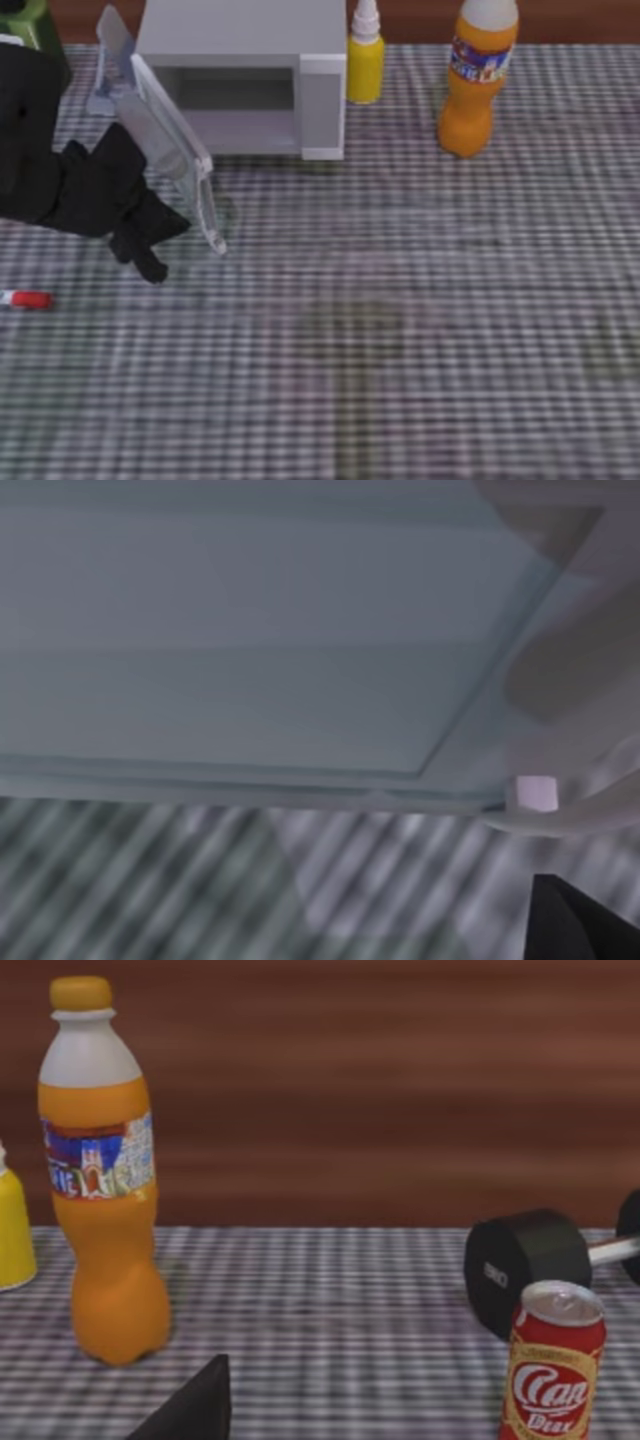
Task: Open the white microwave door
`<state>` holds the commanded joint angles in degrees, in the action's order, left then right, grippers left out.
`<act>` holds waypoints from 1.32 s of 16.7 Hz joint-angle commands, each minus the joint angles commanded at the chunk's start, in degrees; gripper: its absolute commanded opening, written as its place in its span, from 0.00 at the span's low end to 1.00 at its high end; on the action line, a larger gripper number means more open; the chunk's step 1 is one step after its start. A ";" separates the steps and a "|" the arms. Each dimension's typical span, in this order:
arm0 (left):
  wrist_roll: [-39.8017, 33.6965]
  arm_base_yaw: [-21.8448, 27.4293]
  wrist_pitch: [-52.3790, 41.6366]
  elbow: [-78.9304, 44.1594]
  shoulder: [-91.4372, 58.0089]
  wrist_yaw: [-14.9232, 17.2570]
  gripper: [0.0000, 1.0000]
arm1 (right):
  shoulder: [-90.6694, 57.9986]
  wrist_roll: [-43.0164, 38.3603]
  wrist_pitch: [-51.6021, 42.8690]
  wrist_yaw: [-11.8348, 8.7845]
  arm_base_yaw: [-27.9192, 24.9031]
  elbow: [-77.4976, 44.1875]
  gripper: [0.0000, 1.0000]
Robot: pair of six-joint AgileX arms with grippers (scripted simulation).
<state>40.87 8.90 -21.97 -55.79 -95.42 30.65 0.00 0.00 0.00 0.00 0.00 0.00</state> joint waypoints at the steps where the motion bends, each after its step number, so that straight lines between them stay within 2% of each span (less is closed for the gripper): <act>1: 0.00 0.00 0.00 0.00 0.00 0.00 0.00 | 0.00 0.00 0.00 0.00 0.00 0.00 1.00; 3: 0.00 0.00 0.00 0.00 0.00 0.00 0.00 | 0.00 0.00 0.00 0.00 0.00 0.00 1.00; 16: 0.00 0.00 0.00 0.00 0.00 0.00 0.98 | 0.00 0.00 0.00 0.00 0.00 0.00 1.00; 22: 0.00 0.00 0.00 0.00 0.00 0.00 1.00 | 0.00 0.00 0.00 0.00 0.00 0.00 1.00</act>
<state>40.87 8.90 -21.97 -55.79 -95.42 30.65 0.00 0.00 0.00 0.00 0.00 0.00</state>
